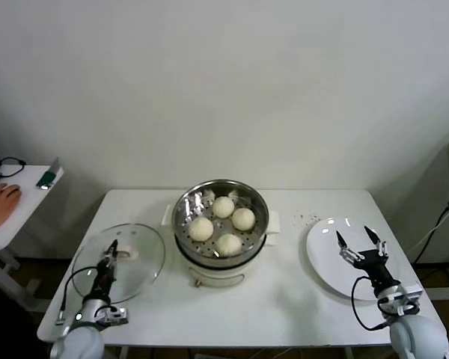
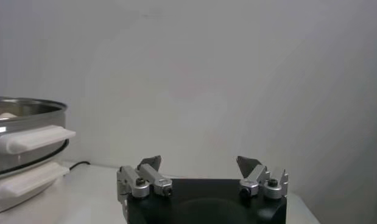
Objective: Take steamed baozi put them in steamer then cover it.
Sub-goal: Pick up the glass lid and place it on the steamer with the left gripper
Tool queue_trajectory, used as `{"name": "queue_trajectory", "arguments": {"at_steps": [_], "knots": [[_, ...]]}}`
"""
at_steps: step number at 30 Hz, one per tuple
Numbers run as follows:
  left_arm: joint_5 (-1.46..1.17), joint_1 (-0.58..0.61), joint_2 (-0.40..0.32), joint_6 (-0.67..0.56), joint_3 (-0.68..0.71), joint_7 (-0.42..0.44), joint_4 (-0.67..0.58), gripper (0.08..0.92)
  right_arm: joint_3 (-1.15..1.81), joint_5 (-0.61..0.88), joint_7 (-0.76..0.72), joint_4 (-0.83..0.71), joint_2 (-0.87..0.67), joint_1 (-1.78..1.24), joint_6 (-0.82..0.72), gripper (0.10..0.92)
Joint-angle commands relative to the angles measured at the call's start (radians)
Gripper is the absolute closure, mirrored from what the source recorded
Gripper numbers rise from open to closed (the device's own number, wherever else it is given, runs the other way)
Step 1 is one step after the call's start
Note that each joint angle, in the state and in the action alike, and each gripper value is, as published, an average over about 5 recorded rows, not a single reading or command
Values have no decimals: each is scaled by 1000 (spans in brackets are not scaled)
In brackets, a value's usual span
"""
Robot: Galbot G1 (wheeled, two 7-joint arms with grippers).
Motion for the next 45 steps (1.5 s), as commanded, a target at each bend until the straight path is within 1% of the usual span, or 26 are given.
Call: {"name": "queue_trajectory", "arguments": {"at_steps": [1,4,7,12,16,22,25,27,29,32,36,40,45], "knots": [[-38,143,24,187,-12,11,-315,858,-3,-5,0,-12,-9,15,1,203],[-31,187,40,258,-19,20,-408,858,-8,-7,0,-21,-16,27,1,203],[-22,207,56,303,-31,37,-467,858,-13,-8,0,-30,-20,43,1,203],[-42,217,95,364,-39,83,-544,858,-32,-16,3,-38,-25,68,0,203],[-59,202,135,409,-11,111,-611,858,-51,-38,8,-49,-30,77,-9,203],[-64,131,209,501,104,171,-668,858,-54,-48,10,-54,-37,81,-22,203],[-47,62,241,542,212,192,-669,858,-51,-48,10,-64,-36,85,-20,203],[-32,-13,242,574,309,220,-664,858,-50,-50,9,-70,-32,87,-17,203],[-5,-101,215,607,409,259,-648,858,-49,-53,8,-75,-24,90,-14,203],[48,-230,150,651,540,317,-605,858,-49,-64,8,-84,-12,95,-8,203],[97,-360,72,692,666,386,-525,858,-48,-81,8,-94,3,100,-2,203],[144,-416,3,699,721,422,-447,858,-41,-89,8,-104,9,101,11,203],[196,-430,-98,699,752,447,-359,858,-30,-90,6,-114,9,100,19,203]]}}
